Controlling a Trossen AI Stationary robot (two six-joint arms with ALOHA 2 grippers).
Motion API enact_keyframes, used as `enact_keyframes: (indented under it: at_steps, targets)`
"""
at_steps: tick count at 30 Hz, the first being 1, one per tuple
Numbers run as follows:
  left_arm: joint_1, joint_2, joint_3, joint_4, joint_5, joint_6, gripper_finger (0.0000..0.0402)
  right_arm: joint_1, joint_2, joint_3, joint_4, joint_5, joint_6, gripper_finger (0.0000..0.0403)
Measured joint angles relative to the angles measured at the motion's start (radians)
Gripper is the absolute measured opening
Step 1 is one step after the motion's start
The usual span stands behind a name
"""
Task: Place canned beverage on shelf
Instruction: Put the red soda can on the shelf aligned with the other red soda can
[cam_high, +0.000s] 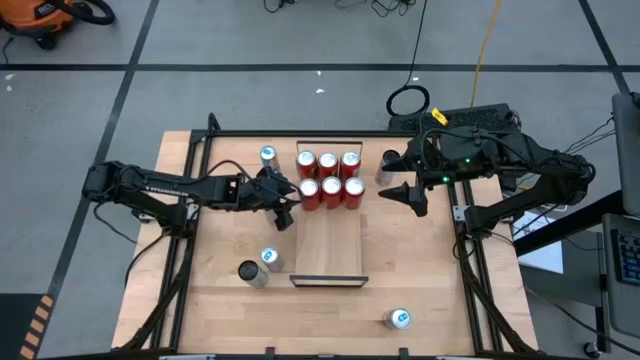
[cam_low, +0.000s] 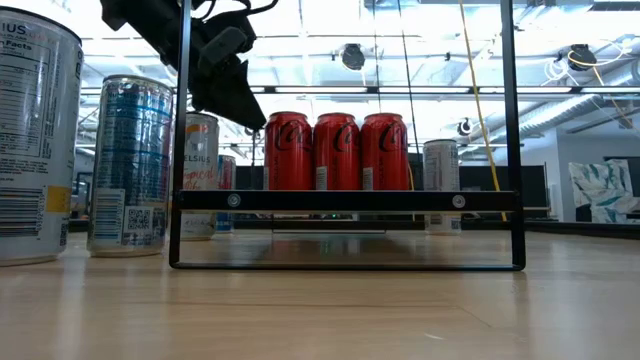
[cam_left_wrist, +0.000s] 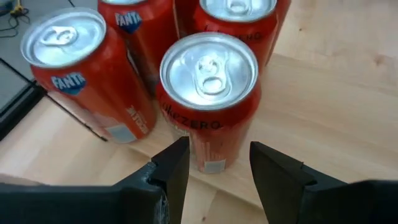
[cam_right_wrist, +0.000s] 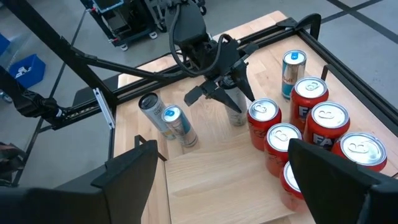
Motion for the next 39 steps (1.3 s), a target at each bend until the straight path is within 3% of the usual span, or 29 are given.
enact_keyframes:
  at_steps: [9,19,39]
  targets:
    - [-0.034,-0.036,0.0,0.015,0.208,-0.101,0.0168,0.0,0.0,0.0,0.0,-0.002,0.003,0.0336]
    - [-0.057,0.059,0.0,0.131,0.111,-0.043,0.0168,0.0,0.0,0.0,0.001,-0.001,-0.01,0.0336]
    - [-0.055,0.144,0.0,0.239,0.067,0.004,0.0168,0.0,0.0,0.0,0.0,-0.004,-0.008,0.0336]
